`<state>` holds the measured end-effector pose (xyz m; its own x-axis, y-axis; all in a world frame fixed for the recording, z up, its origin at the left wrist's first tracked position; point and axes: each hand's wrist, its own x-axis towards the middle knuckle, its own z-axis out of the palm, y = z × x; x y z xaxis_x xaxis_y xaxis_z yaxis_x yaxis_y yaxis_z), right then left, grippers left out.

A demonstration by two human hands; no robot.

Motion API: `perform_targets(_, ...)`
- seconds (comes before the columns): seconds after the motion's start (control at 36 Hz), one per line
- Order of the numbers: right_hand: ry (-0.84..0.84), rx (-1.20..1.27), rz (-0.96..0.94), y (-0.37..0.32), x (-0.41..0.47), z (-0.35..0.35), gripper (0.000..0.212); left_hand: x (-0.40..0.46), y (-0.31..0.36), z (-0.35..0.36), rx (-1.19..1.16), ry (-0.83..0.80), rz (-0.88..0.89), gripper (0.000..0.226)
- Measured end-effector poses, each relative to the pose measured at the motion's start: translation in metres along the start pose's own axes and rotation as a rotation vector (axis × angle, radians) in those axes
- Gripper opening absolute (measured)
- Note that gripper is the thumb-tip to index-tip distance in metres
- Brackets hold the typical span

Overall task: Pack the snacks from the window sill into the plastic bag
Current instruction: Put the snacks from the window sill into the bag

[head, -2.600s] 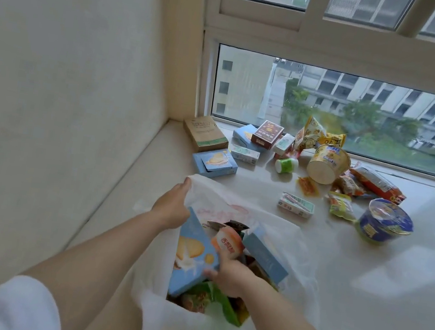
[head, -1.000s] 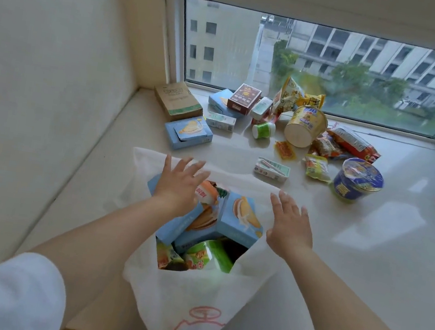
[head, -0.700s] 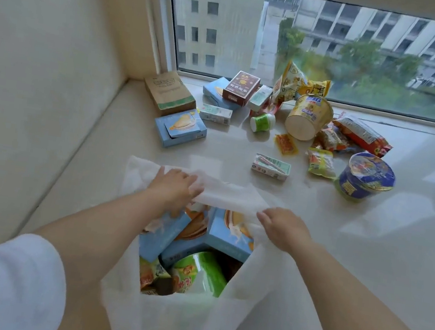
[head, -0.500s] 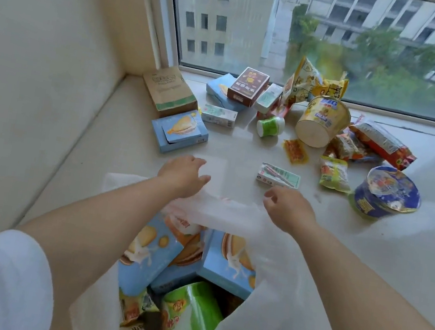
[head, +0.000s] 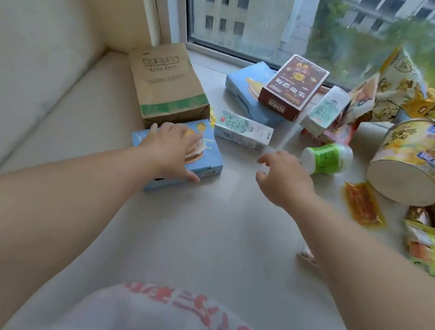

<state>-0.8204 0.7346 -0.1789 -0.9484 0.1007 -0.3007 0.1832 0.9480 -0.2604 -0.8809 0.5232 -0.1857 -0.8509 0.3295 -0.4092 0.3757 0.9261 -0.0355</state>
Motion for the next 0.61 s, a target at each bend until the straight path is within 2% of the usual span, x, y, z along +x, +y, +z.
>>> perform_targets(0.08, 0.105, -0.101, -0.056, -0.014, 0.035, 0.006, 0.046, 0.021, -0.005, 0.015, 0.0, -0.002, -0.021, 0.114)
perform_targets(0.17, 0.165, -0.189, -0.121, -0.025, 0.068, 0.016, 0.056, 0.031, -0.007, 0.029, 0.015, 0.04, -0.031, 0.118)
perform_targets(0.31, 0.092, -0.252, -0.06, -0.038, 0.111, 0.028, 0.077, 0.031, -0.014, 0.038, -0.033, 0.098, -0.006, 0.115)
perform_targets(0.39, 0.124, -0.336, -0.042, -0.042, 0.122, 0.029, 0.071, 0.025, -0.018, 0.041, -0.031, 0.096, -0.021, 0.116)
perform_targets(0.5, 0.107, -0.336, -0.24, -0.05, 0.117, 0.031, 0.062, 0.011, -0.036, 0.045, -0.013, 0.105, -0.059, 0.118)
perform_targets(0.61, 0.081, -0.326, -0.426, -0.061, 0.114, 0.033, 0.068, -0.001, -0.053, 0.049, -0.003, 0.088, -0.059, 0.118)
